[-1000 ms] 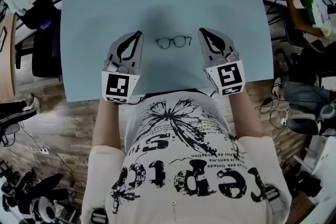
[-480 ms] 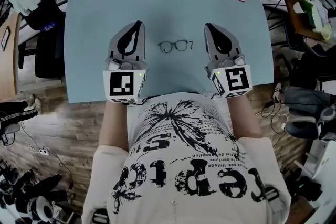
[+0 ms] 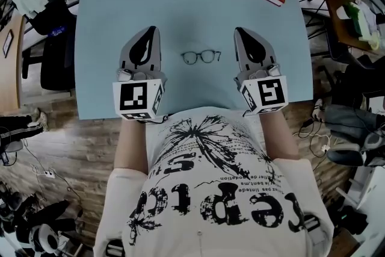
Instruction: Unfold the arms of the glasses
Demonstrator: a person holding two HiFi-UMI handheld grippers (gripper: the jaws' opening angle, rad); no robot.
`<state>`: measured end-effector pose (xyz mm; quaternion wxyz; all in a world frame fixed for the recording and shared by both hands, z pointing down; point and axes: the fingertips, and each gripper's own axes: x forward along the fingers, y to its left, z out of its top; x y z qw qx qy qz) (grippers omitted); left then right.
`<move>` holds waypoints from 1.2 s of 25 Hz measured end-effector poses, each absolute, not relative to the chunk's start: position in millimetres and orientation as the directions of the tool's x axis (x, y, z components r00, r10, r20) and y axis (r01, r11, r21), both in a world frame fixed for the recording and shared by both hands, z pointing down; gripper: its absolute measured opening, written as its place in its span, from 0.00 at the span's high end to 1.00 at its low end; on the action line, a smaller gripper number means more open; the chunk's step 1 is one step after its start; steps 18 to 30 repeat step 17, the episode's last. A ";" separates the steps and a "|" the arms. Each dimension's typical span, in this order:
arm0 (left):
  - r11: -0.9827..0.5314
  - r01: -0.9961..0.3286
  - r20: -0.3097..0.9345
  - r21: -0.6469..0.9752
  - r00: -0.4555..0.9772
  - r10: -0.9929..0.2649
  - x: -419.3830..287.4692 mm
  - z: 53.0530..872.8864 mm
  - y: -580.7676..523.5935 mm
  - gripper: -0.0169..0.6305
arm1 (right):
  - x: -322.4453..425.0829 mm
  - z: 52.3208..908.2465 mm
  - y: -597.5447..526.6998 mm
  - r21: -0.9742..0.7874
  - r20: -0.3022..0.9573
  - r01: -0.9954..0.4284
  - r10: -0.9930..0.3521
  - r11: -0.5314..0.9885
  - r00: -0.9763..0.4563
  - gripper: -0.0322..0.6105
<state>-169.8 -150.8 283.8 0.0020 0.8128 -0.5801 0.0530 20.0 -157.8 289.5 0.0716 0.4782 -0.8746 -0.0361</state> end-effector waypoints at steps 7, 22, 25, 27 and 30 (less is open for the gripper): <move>-0.348 -0.934 0.098 -0.087 0.339 -0.936 -162.6 286.9 -147.1 0.95 | 22.6 290.2 -157.6 0.128 0.088 -0.835 -0.845 0.535 -0.528 0.94; -0.395 -0.916 0.087 -0.066 0.389 -0.917 -145.3 290.9 -143.5 0.95 | 24.3 299.3 -152.9 0.117 0.099 -0.813 -0.822 0.570 -0.561 0.94; -0.395 -0.916 0.087 -0.066 0.389 -0.917 -145.3 290.9 -143.5 0.95 | 24.3 299.3 -152.9 0.117 0.099 -0.813 -0.822 0.570 -0.561 0.94; -0.395 -0.916 0.087 -0.066 0.389 -0.917 -145.3 290.9 -143.5 0.95 | 24.3 299.3 -152.9 0.117 0.099 -0.813 -0.822 0.570 -0.561 0.94; -0.395 -0.916 0.087 -0.066 0.389 -0.917 -145.3 290.9 -143.5 0.95 | 24.3 299.3 -152.9 0.117 0.099 -0.813 -0.822 0.570 -0.561 0.94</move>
